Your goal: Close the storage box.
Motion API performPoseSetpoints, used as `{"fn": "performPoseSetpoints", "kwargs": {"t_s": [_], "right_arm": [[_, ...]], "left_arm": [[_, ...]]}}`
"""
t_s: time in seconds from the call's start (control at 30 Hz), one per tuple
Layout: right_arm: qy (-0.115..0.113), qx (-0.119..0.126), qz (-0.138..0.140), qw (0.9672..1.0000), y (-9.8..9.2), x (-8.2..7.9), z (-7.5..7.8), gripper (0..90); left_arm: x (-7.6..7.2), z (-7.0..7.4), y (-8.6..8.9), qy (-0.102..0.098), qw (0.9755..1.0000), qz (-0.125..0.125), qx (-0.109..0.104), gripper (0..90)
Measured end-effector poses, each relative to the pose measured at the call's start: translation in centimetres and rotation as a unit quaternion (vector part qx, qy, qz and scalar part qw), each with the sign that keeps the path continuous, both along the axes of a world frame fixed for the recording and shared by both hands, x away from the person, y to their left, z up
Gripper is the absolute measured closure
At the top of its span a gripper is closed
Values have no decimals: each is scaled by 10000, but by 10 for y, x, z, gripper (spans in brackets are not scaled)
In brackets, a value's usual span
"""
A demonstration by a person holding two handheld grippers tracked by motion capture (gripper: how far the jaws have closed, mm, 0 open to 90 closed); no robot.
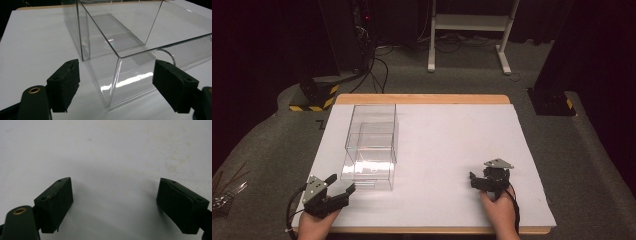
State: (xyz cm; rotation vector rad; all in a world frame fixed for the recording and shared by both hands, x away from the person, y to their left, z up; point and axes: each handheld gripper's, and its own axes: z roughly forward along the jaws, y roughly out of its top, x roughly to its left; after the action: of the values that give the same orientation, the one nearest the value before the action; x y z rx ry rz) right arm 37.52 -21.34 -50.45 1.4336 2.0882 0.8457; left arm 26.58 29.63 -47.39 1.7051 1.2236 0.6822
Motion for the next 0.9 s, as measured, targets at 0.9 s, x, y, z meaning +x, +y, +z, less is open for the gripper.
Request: {"fn": "performPoseSetpoints", "kwargs": {"t_s": [0.9], "right_arm": [[-7,-6,9,10000,0,0,0,137]], "left_arm": [[27,4,0,121,9999,18,19,228]]}}
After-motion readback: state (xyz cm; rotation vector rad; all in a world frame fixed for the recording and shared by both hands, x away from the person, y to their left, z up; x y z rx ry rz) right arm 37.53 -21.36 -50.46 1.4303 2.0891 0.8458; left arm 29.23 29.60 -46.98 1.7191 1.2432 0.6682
